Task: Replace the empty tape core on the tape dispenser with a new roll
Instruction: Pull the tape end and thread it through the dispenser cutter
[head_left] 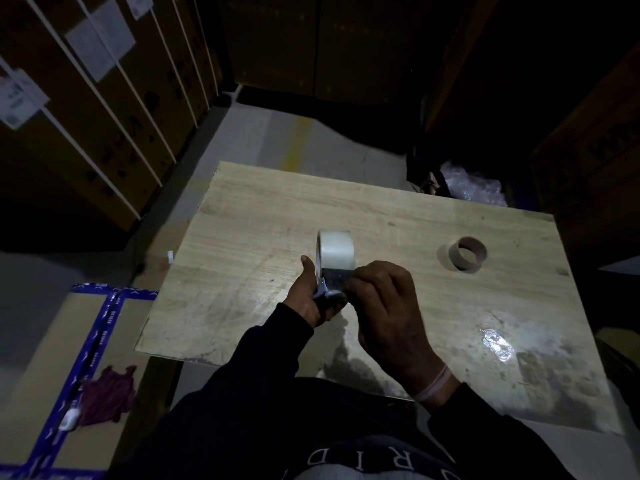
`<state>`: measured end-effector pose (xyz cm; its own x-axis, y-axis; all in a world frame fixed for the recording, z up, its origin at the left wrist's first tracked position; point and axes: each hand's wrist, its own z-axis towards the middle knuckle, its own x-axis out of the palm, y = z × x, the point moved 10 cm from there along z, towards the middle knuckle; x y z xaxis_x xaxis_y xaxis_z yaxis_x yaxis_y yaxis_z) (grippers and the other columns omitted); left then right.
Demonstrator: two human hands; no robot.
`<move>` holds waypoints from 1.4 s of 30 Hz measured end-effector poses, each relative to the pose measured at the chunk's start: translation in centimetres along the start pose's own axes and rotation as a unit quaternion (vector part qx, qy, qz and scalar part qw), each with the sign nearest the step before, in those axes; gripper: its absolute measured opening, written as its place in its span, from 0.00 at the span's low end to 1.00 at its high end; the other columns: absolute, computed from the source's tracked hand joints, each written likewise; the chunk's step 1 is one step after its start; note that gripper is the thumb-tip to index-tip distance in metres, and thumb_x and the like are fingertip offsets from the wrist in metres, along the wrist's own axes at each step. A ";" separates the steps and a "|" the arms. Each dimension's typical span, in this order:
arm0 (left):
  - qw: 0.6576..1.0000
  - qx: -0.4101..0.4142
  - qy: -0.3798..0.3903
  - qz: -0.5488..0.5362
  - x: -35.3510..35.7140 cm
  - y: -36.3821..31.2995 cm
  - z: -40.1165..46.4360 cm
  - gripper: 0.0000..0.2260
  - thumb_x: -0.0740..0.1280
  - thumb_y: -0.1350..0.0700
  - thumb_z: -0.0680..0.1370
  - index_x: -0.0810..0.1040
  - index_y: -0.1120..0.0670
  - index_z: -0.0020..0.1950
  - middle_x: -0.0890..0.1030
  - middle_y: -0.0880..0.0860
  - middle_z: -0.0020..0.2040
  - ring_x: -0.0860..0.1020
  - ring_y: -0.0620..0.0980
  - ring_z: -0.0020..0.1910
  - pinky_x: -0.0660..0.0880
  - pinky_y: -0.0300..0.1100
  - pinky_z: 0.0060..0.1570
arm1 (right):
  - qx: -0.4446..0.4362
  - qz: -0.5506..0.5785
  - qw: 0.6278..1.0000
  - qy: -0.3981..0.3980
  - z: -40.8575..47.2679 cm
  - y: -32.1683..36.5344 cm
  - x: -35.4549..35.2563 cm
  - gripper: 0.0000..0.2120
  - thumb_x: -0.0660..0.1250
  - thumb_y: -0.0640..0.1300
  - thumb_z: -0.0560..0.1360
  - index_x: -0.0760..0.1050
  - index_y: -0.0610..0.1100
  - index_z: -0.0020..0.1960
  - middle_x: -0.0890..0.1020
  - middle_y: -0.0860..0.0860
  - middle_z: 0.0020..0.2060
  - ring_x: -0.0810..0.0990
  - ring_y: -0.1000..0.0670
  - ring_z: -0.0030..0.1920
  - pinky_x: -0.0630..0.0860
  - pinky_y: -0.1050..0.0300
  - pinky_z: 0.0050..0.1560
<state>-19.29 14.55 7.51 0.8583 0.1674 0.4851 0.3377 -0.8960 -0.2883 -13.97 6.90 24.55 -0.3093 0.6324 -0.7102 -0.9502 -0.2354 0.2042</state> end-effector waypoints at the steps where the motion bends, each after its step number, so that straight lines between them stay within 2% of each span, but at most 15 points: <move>1: 1.000 -0.001 0.006 -0.002 0.1 -0.1 0.1 0.36 0.51 0.35 0.86 0.67 0.62 0.82 0.81 0.64 0.67 0.82 0.61 0.40 0.76 0.51 0.58 | -0.005 -0.002 1.000 0.000 -0.1 0.1 0.0 0.06 0.68 0.34 0.81 0.74 0.38 0.58 0.80 0.42 0.55 0.75 0.40 0.56 0.73 0.47 0.57; 4: 0.999 0.007 0.006 0.032 -0.1 -0.6 0.0 0.37 0.54 0.33 0.85 0.68 0.60 0.82 0.78 0.62 0.73 0.81 0.60 0.42 0.80 0.50 0.51 | -0.016 -0.013 1.000 -0.005 -0.3 0.1 -0.1 0.04 0.68 0.36 0.82 0.76 0.39 0.57 0.85 0.41 0.53 0.76 0.40 0.56 0.75 0.46 0.55; 7: 0.997 0.000 -0.014 0.076 -1.0 -0.3 1.1 0.38 0.59 0.30 0.81 0.71 0.58 0.79 0.88 0.62 0.48 0.88 0.59 0.32 0.83 0.47 0.26 | -0.024 -0.026 0.999 -0.017 -0.2 0.1 -0.3 0.04 0.67 0.35 0.83 0.82 0.38 0.55 0.81 0.44 0.58 0.76 0.40 0.57 0.75 0.45 0.55; 9: 0.996 -0.007 -0.016 0.083 -1.1 0.0 1.4 0.39 0.59 0.28 0.80 0.71 0.57 0.79 0.88 0.59 0.41 0.88 0.58 0.33 0.83 0.46 0.29 | -0.021 -0.033 0.999 -0.028 0.0 0.0 -0.6 0.11 0.64 0.35 0.86 0.85 0.36 0.53 0.84 0.42 0.56 0.77 0.40 0.56 0.75 0.45 0.54; 12: 0.997 0.005 -0.020 0.071 -0.6 -0.7 0.6 0.38 0.55 0.30 0.83 0.68 0.57 0.82 0.84 0.58 0.45 0.83 0.57 0.41 0.80 0.47 0.49 | -0.020 -0.040 0.999 -0.029 0.6 -0.1 -1.0 0.09 0.70 0.37 0.83 0.89 0.36 0.50 0.89 0.41 0.51 0.78 0.41 0.54 0.78 0.45 0.52; 16: 0.998 0.014 0.013 0.056 0.3 -1.0 -0.2 0.38 0.50 0.33 0.85 0.62 0.61 0.84 0.86 0.61 0.35 0.85 0.54 0.26 0.75 0.36 0.18 | -0.018 -0.008 1.000 -0.024 1.6 -0.2 -1.7 0.09 0.78 0.43 0.78 0.88 0.37 0.46 0.88 0.43 0.46 0.82 0.39 0.47 0.78 0.46 0.49; 19: 0.999 0.019 0.021 0.042 0.5 -1.2 -0.5 0.38 0.48 0.34 0.86 0.62 0.61 0.84 0.83 0.64 0.61 0.83 0.62 0.53 0.82 0.45 0.41 | 0.004 0.024 1.000 -0.003 2.2 -0.7 -1.4 0.08 0.80 0.41 0.77 0.86 0.38 0.42 0.85 0.43 0.39 0.82 0.39 0.42 0.76 0.44 0.44; 20: 0.999 0.016 0.020 0.044 0.3 -1.1 -0.2 0.38 0.47 0.33 0.85 0.63 0.61 0.84 0.82 0.64 0.65 0.80 0.62 0.54 0.80 0.50 0.51 | 0.012 0.030 0.999 0.007 2.4 -0.9 -1.1 0.08 0.80 0.40 0.77 0.85 0.38 0.42 0.84 0.43 0.39 0.81 0.39 0.41 0.75 0.45 0.43; 22: 0.998 0.018 0.003 0.062 0.0 -1.1 0.0 0.38 0.48 0.32 0.85 0.65 0.59 0.83 0.87 0.62 0.54 0.78 0.59 0.47 0.76 0.53 0.56 | 0.023 0.046 0.998 0.022 2.6 -1.3 -0.7 0.09 0.79 0.40 0.78 0.84 0.37 0.42 0.82 0.43 0.38 0.79 0.39 0.40 0.73 0.45 0.42; 25: 0.998 0.022 -0.011 0.057 -0.5 -1.4 0.6 0.37 0.49 0.32 0.85 0.68 0.58 0.82 0.87 0.59 0.34 0.81 0.58 0.41 0.74 0.49 0.47 | 0.021 0.062 0.997 0.033 2.9 -1.6 -0.6 0.09 0.76 0.40 0.80 0.84 0.36 0.44 0.81 0.42 0.37 0.78 0.39 0.39 0.71 0.46 0.41; 27: 0.997 0.034 -0.020 0.069 -0.5 -1.9 0.5 0.37 0.49 0.32 0.85 0.68 0.58 0.81 0.89 0.63 0.51 0.85 0.61 0.55 0.74 0.53 0.53 | 0.004 0.053 0.998 0.037 3.0 -1.4 -0.7 0.06 0.75 0.39 0.81 0.86 0.37 0.47 0.82 0.42 0.38 0.78 0.40 0.40 0.71 0.46 0.40; 30: 0.996 0.041 -0.026 0.075 -0.7 -2.3 1.1 0.38 0.49 0.31 0.84 0.69 0.59 0.81 0.73 0.62 0.78 0.70 0.63 0.79 0.70 0.55 0.62 | -0.010 0.027 0.999 0.040 3.2 -1.1 -0.6 0.05 0.75 0.36 0.80 0.85 0.37 0.46 0.82 0.42 0.40 0.77 0.41 0.42 0.70 0.48 0.41; 34: 0.998 0.048 0.000 0.036 -0.3 -2.2 1.7 0.42 0.47 0.29 0.83 0.69 0.61 0.80 0.81 0.64 0.67 0.81 0.61 0.55 0.71 0.56 0.63 | 0.012 0.054 0.998 0.036 3.6 -1.8 -0.6 0.02 0.74 0.32 0.79 0.86 0.36 0.48 0.82 0.42 0.41 0.78 0.40 0.43 0.72 0.47 0.42; 38: 0.997 0.054 0.053 0.010 0.7 -2.3 1.8 0.39 0.47 0.27 0.81 0.76 0.58 0.68 0.89 0.60 0.42 0.89 0.57 0.37 0.86 0.47 0.39 | 0.113 0.119 0.986 0.032 3.7 -4.2 -0.3 0.05 0.79 0.34 0.76 0.89 0.41 0.51 0.82 0.45 0.45 0.76 0.43 0.50 0.71 0.55 0.49; 42: 0.995 0.061 0.075 -0.003 1.4 -2.7 1.6 0.42 0.55 0.26 0.79 0.70 0.57 0.80 0.90 0.62 0.45 0.90 0.58 0.40 0.86 0.49 0.39 | 0.212 0.193 0.958 0.027 3.7 -6.4 0.1 0.07 0.80 0.42 0.76 0.90 0.46 0.54 0.80 0.48 0.46 0.77 0.45 0.52 0.72 0.60 0.54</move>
<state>-18.41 17.84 7.69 0.7914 0.1020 0.6027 0.3956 -0.8371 -0.3779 -8.01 11.19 25.66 -0.6496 0.5169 -0.5575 -0.6988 -0.1170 0.7057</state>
